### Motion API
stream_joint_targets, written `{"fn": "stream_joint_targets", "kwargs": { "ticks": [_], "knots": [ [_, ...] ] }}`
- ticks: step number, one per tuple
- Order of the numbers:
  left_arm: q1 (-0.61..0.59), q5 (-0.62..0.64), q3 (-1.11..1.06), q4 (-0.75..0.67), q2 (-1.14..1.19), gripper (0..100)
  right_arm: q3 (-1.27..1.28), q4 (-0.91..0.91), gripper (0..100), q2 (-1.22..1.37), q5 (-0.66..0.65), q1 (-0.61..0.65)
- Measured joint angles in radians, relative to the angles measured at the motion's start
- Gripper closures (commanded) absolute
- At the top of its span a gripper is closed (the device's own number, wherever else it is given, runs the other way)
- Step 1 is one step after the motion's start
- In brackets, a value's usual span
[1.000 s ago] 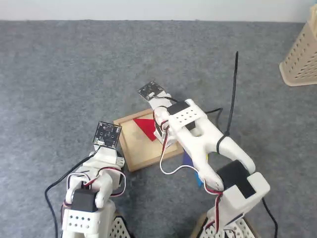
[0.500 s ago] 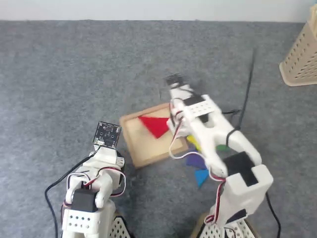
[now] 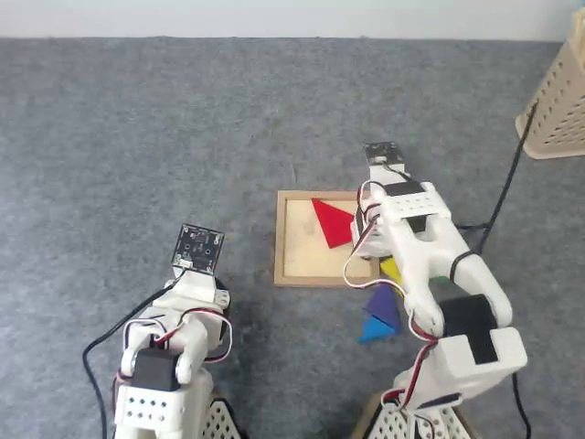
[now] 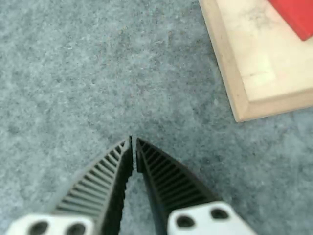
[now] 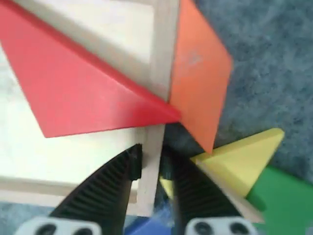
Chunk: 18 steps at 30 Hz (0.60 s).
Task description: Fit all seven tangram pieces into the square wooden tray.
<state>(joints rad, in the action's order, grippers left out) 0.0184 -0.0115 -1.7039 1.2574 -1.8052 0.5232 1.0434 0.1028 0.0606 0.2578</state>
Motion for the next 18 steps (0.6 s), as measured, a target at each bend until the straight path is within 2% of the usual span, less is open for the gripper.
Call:
{"fn": "stream_joint_targets", "kwargs": {
  "ticks": [5,9,13,18],
  "knots": [
    [-0.002,0.000,0.000,0.000,0.000,99,0.002,0.018,81.0,0.000,-0.084,0.058],
    [0.000,0.000,0.000,0.000,0.000,99,-0.038,0.031,81.0,0.000,-0.091,0.086],
    [-0.002,0.000,0.000,0.000,0.000,99,-0.147,0.044,81.0,0.060,-0.092,0.083],
    [-0.002,0.000,0.000,0.000,0.000,99,-0.368,0.130,80.9,0.253,-0.092,0.081]
  ]
}}
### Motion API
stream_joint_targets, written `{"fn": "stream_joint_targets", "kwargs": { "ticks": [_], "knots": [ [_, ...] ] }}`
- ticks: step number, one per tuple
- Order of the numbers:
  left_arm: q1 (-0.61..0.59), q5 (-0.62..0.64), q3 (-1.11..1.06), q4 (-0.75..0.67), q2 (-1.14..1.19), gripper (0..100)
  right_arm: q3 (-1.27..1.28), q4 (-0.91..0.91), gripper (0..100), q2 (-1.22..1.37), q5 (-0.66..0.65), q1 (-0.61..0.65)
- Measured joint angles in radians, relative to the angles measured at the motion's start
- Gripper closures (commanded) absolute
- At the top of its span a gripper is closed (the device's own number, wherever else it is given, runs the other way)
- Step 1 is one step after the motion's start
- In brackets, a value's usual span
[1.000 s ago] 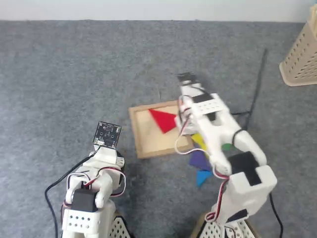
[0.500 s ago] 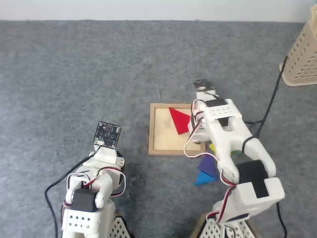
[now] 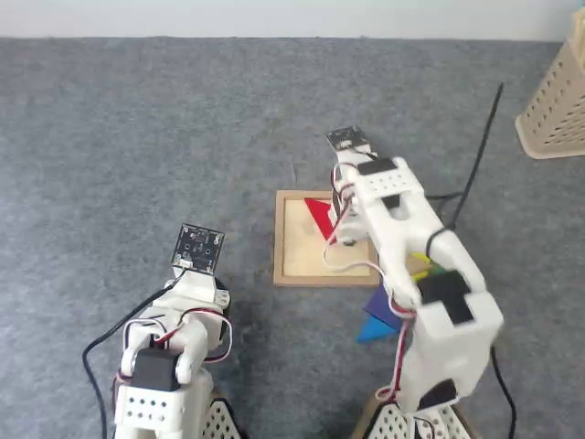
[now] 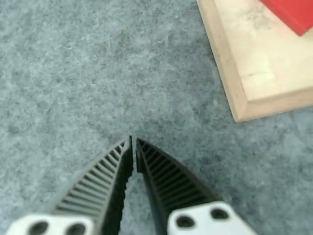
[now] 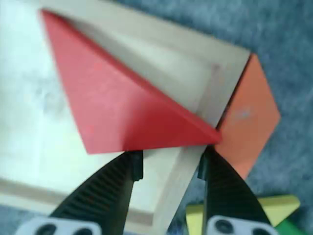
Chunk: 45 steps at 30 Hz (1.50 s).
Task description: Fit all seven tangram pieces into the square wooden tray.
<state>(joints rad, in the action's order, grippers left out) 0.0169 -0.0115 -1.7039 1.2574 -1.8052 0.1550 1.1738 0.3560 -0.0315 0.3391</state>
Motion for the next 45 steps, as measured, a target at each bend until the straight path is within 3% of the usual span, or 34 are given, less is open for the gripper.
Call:
{"fn": "stream_joint_targets", "kwargs": {
  "ticks": [8,25,35,45],
  "knots": [
    [0.000,0.000,0.000,0.000,0.000,99,-0.315,0.140,80.7,0.190,-0.006,0.002],
    [0.000,0.000,0.000,0.000,0.000,99,-0.256,0.183,80.7,0.015,-0.044,0.061],
    [0.000,0.000,0.000,0.000,0.000,99,-0.060,-0.138,81.0,-0.032,-0.044,0.083],
    [0.000,0.000,0.000,0.000,0.000,99,-0.060,-0.164,81.0,0.015,-0.044,0.112]
  ]
}}
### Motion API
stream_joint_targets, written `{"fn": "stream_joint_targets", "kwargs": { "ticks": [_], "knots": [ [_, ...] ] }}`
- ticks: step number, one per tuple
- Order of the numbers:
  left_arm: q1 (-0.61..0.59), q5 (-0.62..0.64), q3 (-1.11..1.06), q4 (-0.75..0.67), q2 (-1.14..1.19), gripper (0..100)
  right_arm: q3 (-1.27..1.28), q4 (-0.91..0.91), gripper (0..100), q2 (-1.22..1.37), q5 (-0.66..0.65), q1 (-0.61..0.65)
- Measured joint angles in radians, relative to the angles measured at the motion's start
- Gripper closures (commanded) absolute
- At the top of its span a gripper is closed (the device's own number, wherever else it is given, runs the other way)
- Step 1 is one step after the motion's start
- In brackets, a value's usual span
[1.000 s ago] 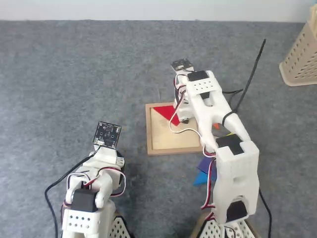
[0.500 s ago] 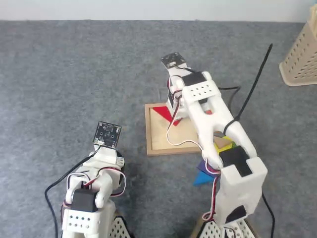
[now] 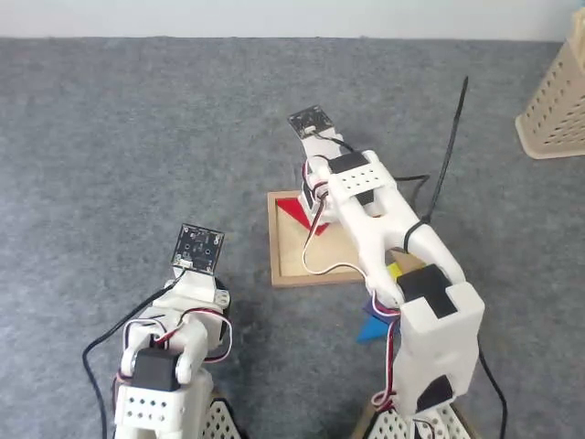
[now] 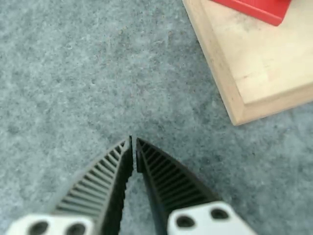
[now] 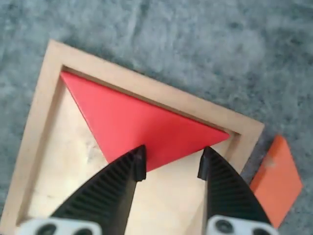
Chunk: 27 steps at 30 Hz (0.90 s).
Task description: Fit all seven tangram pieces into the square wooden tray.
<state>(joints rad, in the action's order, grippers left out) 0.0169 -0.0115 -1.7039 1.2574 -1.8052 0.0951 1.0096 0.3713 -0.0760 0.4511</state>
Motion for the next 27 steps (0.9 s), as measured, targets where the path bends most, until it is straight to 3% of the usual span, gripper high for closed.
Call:
{"fn": "stream_joint_targets", "kwargs": {
  "ticks": [10,14,18,27],
  "knots": [
    [0.000,0.000,0.000,0.000,0.000,99,0.003,0.275,80.7,-0.328,-0.003,-0.127],
    [0.000,0.000,0.000,0.000,0.000,99,0.078,0.436,80.6,-0.445,-0.086,-0.181],
    [0.000,0.000,0.000,0.000,0.000,99,0.284,0.410,80.1,-0.514,-0.137,-0.204],
    [0.003,0.000,0.000,0.000,0.000,99,0.632,0.278,64.6,-0.562,-0.310,-0.216]
  ]
}}
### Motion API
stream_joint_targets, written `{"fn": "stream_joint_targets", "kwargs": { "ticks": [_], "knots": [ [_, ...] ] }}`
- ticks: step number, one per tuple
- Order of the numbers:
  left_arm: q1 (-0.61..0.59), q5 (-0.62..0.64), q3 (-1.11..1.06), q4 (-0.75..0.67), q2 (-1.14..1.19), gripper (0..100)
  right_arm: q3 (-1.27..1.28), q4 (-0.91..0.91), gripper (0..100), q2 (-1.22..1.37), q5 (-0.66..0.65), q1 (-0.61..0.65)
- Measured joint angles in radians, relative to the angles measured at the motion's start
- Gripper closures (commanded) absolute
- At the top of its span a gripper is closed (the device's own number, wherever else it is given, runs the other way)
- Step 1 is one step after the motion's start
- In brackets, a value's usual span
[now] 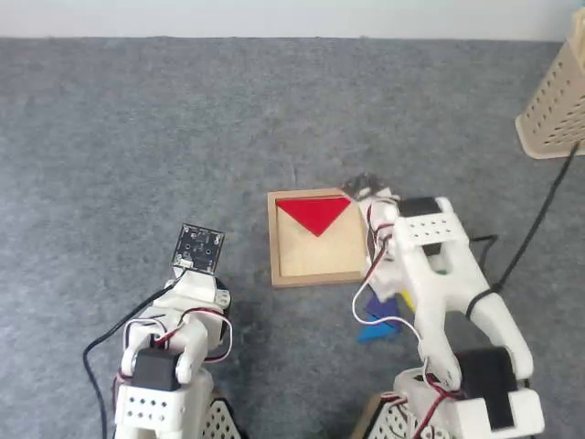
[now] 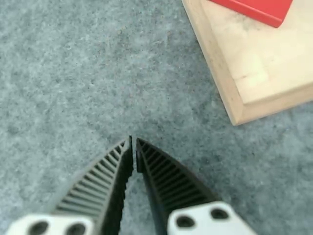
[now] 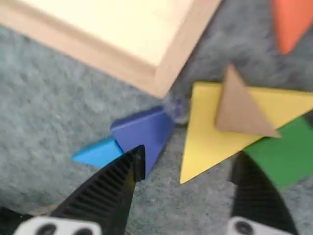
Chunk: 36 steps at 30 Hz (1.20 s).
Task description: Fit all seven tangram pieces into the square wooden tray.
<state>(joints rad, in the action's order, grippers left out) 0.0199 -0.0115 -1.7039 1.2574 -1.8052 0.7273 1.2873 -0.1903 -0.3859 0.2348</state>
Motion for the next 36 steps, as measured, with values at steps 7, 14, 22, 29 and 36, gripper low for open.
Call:
{"fn": "stream_joint_targets", "kwargs": {
  "ticks": [7,14,22,29,36],
  "knots": [
    [-0.003,0.000,0.000,0.000,0.000,99,0.014,-0.138,64.7,0.107,-0.002,-0.137],
    [-0.003,0.000,0.000,0.000,0.000,99,-0.014,-0.215,64.7,0.170,-0.002,-0.163],
    [-0.002,0.000,0.000,0.000,0.000,99,-0.212,-0.158,64.8,0.316,0.132,-0.184],
    [-0.003,0.000,0.000,0.000,0.000,99,-0.341,-0.095,64.8,0.373,0.160,-0.219],
    [-0.003,0.000,0.000,0.000,0.000,99,-0.483,0.006,64.8,0.382,0.164,-0.219]
  ]
}}
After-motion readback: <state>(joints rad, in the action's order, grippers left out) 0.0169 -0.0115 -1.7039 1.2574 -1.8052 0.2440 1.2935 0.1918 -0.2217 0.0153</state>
